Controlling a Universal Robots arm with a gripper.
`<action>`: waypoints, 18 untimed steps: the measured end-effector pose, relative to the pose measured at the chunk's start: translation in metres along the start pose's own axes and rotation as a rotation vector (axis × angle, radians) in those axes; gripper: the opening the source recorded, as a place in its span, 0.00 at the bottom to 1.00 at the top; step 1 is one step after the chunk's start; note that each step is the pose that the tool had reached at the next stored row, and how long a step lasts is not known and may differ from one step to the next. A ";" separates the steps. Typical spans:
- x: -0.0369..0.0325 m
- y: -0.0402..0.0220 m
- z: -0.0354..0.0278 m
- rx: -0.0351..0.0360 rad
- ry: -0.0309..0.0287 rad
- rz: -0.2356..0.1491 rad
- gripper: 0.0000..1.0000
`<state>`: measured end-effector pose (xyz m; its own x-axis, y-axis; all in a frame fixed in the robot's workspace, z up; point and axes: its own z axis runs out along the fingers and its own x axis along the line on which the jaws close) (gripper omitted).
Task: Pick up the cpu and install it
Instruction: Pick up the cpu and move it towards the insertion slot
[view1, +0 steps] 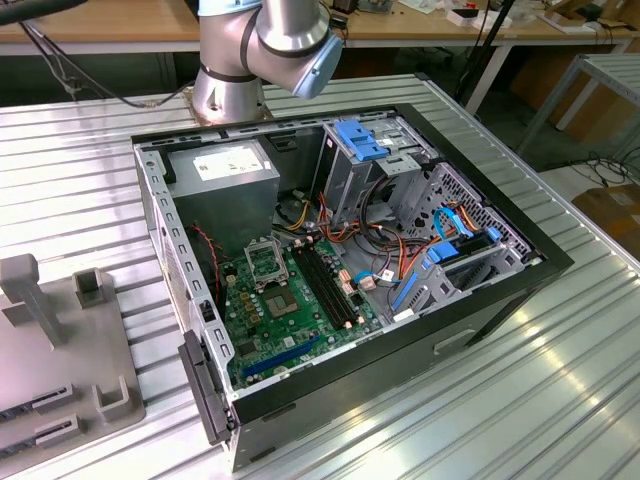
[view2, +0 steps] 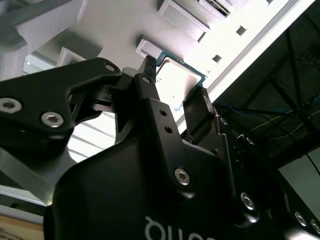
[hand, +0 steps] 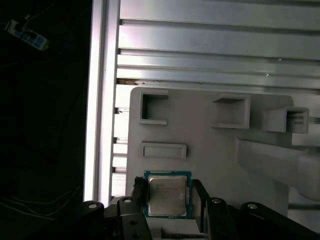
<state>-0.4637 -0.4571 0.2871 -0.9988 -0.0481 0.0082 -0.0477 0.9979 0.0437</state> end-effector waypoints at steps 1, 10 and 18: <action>0.0000 0.0001 -0.0009 0.0000 0.0000 0.000 0.47; 0.0001 0.0004 -0.0089 -0.0001 0.0006 0.000 0.47; 0.0002 0.0008 -0.0174 -0.0001 0.0019 0.000 0.47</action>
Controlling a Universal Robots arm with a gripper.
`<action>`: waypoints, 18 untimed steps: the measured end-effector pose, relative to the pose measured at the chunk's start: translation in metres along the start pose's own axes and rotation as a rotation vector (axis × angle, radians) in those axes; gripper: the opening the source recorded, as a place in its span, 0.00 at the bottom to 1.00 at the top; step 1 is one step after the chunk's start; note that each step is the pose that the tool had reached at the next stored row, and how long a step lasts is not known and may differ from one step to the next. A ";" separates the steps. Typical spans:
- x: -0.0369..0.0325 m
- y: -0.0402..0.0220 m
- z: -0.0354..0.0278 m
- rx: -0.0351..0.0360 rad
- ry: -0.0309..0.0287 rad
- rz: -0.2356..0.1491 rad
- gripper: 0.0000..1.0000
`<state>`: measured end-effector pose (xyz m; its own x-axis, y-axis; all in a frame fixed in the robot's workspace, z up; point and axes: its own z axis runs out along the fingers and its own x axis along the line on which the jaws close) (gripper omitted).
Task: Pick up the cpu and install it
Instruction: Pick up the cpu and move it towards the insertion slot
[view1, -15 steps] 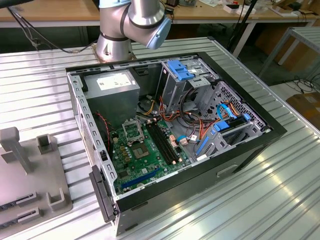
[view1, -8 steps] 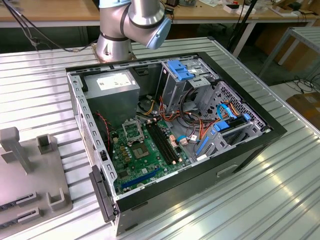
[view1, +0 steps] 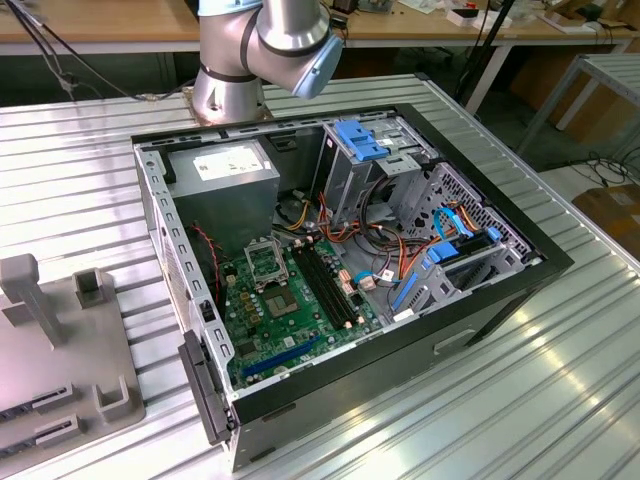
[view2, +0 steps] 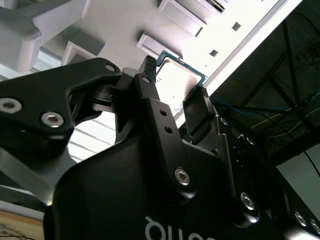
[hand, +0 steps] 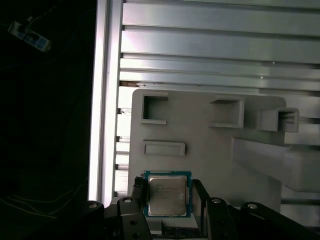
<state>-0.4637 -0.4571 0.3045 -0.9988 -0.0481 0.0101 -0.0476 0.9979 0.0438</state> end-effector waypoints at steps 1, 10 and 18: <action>0.0000 0.0001 -0.0015 0.0001 0.0002 0.000 0.47; 0.0001 0.0007 -0.0153 -0.0002 0.0008 0.000 0.47; -0.0024 0.0005 -0.0156 -0.0001 0.0011 0.000 0.47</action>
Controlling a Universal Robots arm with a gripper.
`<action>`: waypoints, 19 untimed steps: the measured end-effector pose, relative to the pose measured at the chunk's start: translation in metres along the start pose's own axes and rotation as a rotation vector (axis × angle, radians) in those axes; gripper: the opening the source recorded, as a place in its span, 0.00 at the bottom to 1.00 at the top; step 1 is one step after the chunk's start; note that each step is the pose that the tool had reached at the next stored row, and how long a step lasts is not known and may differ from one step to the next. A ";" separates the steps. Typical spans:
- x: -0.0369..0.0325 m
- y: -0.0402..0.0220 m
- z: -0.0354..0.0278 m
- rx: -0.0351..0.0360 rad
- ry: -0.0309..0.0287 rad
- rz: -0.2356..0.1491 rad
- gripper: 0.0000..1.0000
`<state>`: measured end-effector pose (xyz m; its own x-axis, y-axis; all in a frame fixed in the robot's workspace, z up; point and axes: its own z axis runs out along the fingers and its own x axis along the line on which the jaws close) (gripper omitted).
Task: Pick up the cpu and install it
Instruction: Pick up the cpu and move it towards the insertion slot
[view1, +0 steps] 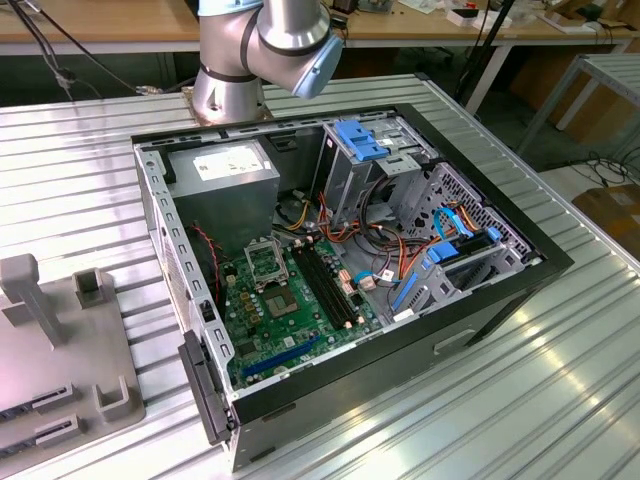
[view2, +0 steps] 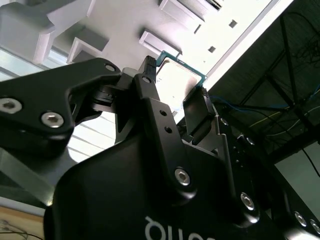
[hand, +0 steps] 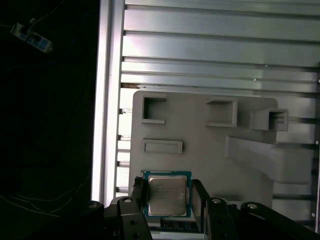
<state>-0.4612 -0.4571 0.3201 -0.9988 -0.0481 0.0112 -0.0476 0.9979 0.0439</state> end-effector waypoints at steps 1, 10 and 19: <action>-0.0010 -0.0001 0.0000 0.0000 0.0000 0.000 0.47; -0.0060 0.0002 -0.0076 0.0001 0.0002 0.000 0.47; -0.0063 0.0011 -0.0263 0.0000 0.0001 0.000 0.47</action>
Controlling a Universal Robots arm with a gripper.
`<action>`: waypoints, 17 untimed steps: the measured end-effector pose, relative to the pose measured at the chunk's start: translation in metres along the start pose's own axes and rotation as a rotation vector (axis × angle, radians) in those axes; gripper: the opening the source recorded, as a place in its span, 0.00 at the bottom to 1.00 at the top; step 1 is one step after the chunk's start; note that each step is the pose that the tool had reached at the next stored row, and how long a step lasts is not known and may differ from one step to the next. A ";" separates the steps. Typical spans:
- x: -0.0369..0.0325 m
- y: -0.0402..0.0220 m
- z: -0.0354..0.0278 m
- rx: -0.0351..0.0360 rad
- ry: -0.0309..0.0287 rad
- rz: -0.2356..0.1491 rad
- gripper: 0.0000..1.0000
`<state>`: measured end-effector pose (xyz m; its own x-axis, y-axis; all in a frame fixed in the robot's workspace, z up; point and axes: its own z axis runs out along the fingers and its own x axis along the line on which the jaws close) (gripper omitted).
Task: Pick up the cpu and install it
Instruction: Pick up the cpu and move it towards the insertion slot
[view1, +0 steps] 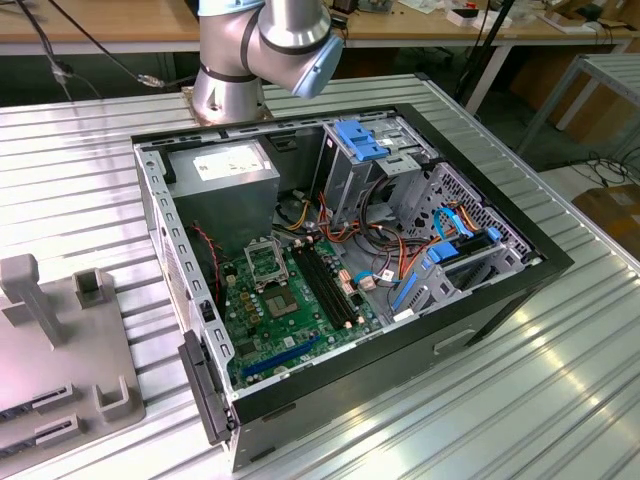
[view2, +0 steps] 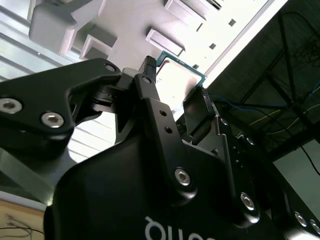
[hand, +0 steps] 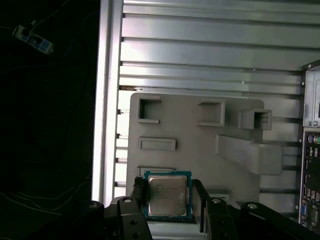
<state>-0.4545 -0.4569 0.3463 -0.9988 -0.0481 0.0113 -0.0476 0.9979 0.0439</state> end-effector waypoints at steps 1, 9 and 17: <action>0.0000 0.0000 -0.0009 0.0000 0.0000 0.000 0.47; -0.0005 0.0004 -0.0106 0.0000 0.0000 0.000 0.47; -0.0008 0.0006 -0.0157 -0.0001 0.0001 0.000 0.47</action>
<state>-0.4536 -0.4569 0.3620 -0.9988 -0.0480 0.0114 -0.0475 0.9979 0.0440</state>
